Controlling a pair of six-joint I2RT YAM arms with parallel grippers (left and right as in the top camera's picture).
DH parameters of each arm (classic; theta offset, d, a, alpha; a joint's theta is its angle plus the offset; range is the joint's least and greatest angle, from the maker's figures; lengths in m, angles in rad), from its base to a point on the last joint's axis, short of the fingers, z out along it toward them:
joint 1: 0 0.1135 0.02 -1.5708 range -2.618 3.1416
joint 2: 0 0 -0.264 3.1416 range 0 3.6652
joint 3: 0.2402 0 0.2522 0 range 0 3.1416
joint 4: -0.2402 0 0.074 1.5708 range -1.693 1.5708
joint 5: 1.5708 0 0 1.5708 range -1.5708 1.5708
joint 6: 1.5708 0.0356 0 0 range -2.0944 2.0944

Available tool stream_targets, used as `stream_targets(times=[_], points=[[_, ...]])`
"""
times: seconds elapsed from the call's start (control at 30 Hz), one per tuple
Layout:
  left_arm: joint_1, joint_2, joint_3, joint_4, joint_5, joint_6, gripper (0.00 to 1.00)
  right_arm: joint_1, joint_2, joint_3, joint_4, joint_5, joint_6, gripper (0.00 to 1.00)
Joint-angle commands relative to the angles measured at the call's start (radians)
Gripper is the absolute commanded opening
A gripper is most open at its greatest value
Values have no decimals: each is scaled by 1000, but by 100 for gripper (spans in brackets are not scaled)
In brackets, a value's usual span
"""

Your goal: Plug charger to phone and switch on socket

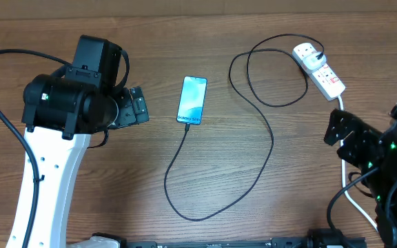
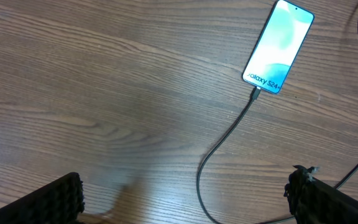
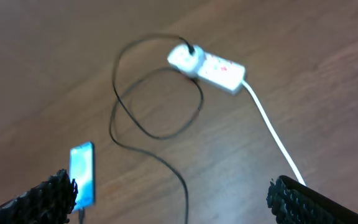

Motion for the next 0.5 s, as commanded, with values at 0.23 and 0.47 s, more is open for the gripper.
stream_targets(times=[0.23, 0.47], points=[[-5, 5, -3, 2, -16, -14, 100, 6, -3, -10, -108, 17, 0, 100], [-5, 5, -3, 2, -16, -14, 100, 6, -3, -10, -130, 18, 0, 100]])
